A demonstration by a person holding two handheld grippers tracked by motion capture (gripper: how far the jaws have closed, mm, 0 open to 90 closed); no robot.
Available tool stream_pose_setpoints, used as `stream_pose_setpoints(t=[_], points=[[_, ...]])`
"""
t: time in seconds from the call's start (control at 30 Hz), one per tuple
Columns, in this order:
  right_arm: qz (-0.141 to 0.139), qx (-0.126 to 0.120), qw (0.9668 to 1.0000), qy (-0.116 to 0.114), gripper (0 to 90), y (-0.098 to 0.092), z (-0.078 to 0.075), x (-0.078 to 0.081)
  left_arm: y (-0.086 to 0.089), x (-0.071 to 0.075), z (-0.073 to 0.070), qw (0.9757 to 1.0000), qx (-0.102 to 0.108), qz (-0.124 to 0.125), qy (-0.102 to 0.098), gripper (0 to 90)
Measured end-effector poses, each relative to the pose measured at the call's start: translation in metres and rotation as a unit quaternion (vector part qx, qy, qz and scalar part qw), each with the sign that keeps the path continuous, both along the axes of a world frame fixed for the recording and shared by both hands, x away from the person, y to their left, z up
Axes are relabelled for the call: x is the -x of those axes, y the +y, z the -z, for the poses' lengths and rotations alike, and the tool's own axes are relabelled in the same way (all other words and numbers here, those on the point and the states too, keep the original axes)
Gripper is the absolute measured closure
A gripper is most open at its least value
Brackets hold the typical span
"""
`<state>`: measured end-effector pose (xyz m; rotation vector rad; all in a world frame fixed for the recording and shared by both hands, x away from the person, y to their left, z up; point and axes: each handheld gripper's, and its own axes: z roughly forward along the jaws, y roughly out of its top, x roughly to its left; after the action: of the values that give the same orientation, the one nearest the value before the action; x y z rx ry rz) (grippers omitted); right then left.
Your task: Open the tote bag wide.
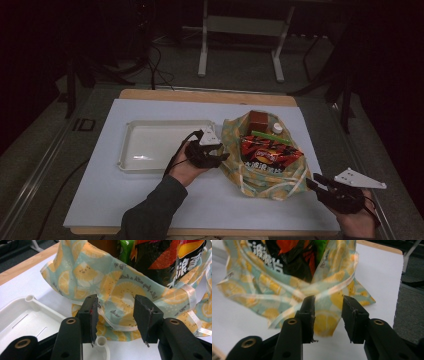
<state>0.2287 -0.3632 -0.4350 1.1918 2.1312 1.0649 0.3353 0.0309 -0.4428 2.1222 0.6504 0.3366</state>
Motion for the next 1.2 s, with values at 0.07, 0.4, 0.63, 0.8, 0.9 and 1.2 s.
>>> stream_pose_setpoints(t=[0.07, 0.4, 0.63, 0.8, 0.9, 1.2], points=[[0.001, -0.001, 1.0000, -0.001, 64.5, 0.003, 0.001, -0.005, 0.000, 0.000, 0.000, 1.0000, 0.002, 0.000, 0.000, 53.6], [0.019, -0.004, 0.9997, -0.016, 65.2, 0.020, 0.003, -0.036, -0.005, -0.002, -0.002, 1.0000, 0.000, 0.005, -0.001, 53.5], [0.028, -0.009, 0.9994, -0.017, 67.3, 0.026, 0.002, -0.057, -0.013, -0.007, -0.006, 1.0000, 0.006, -0.002, -0.001, 53.5], [0.028, -0.018, 0.9994, -0.012, 80.9, 0.028, 0.006, -0.062, -0.019, -0.011, -0.009, 0.9999, 0.010, -0.006, 0.001, 53.4], [0.029, -0.016, 0.9994, -0.013, 86.2, 0.030, 0.008, -0.062, -0.022, -0.014, -0.012, 0.9998, 0.014, -0.014, 0.003, 53.3], [0.029, -0.019, 0.9993, -0.013, 88.0, 0.030, 0.010, -0.061, -0.027, -0.021, -0.019, 0.9975, 0.042, -0.056, 0.008, 46.3]])
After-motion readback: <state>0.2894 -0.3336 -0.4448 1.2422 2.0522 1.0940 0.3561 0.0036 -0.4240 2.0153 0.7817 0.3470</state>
